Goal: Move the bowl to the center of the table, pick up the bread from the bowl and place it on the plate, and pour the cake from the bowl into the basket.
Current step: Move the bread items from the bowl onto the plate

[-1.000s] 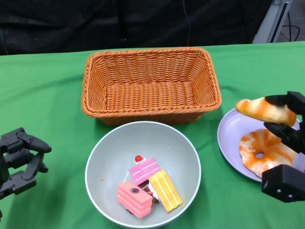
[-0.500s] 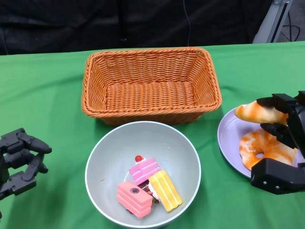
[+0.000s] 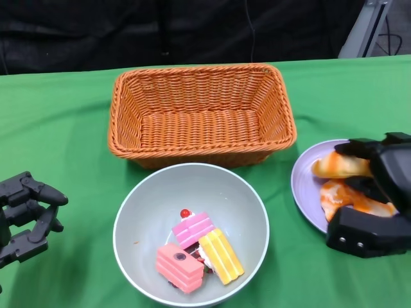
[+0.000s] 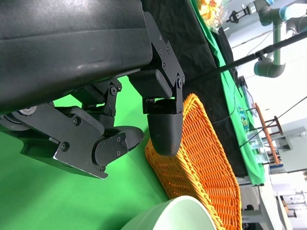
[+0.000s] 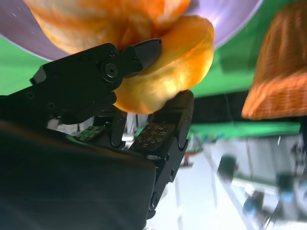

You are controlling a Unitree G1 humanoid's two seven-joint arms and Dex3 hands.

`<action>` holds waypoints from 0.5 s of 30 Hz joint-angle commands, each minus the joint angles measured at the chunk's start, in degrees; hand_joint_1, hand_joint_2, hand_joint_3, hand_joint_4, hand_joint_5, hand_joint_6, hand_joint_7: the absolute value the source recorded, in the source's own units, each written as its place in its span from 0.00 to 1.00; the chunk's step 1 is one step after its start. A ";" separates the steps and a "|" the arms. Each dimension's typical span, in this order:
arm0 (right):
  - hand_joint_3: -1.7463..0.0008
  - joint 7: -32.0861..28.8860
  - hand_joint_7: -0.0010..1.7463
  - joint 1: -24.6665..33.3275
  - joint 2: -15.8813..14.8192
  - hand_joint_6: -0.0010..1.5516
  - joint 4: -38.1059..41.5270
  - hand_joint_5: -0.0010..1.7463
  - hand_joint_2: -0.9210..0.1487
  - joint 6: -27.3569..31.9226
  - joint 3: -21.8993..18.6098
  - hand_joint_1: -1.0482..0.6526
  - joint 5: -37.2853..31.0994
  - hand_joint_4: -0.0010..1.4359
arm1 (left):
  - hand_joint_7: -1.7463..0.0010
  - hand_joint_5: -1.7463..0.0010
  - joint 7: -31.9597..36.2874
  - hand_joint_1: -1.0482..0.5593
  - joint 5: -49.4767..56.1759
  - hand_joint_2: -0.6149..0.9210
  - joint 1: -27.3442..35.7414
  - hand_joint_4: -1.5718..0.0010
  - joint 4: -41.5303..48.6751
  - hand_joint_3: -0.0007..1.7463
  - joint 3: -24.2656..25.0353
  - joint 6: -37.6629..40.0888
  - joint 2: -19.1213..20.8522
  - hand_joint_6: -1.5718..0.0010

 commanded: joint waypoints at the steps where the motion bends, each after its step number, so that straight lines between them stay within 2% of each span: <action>1: 1.00 12.46 0.01 4.99 -1.03 0.58 -10.13 0.07 0.05 6.11 1.47 0.45 0.39 0.61 | 0.37 0.19 -0.09 0.64 -0.12 0.83 0.30 0.50 -0.11 0.47 0.28 0.06 1.01 0.48; 3: 1.00 21.97 0.00 7.99 -2.37 0.48 -19.93 0.02 0.05 10.31 1.05 0.43 1.83 0.54 | 0.37 0.19 -0.03 0.65 -0.14 0.83 0.32 0.49 -0.13 0.47 0.28 0.11 0.99 0.48; 4: 1.00 25.46 0.00 9.15 -2.86 0.41 -23.69 0.01 0.05 12.00 0.72 0.41 2.35 0.47 | 0.37 0.19 -0.09 0.65 -0.15 0.84 0.32 0.50 -0.09 0.47 0.27 0.08 1.00 0.48; 5: 1.00 29.52 0.00 10.38 -3.35 0.39 -28.09 0.00 0.05 13.99 0.28 0.41 3.07 0.44 | 0.37 0.19 -0.17 0.65 -0.18 0.84 0.27 0.50 -0.01 0.47 0.26 0.13 1.01 0.48; 8: 1.00 39.14 0.00 12.94 -4.61 0.26 -38.47 0.00 0.04 18.92 -0.81 0.37 4.75 0.26 | 0.37 0.19 -0.90 0.65 -0.42 0.83 -0.02 0.50 0.49 0.48 0.18 -0.05 1.15 0.48; 12: 0.98 46.08 0.00 15.19 -4.94 0.19 -47.12 0.00 0.01 23.70 -2.22 0.33 5.05 0.14 | 0.36 0.18 -0.73 0.64 -0.26 0.83 -0.14 0.51 0.74 0.48 0.15 -0.07 1.19 0.49; 15: 0.97 47.50 0.00 16.53 -4.40 0.16 -50.85 0.00 0.00 25.63 -3.18 0.33 5.14 0.09 | 0.36 0.18 -0.53 0.64 -0.27 0.83 -0.07 0.51 0.56 0.48 0.16 0.03 1.12 0.49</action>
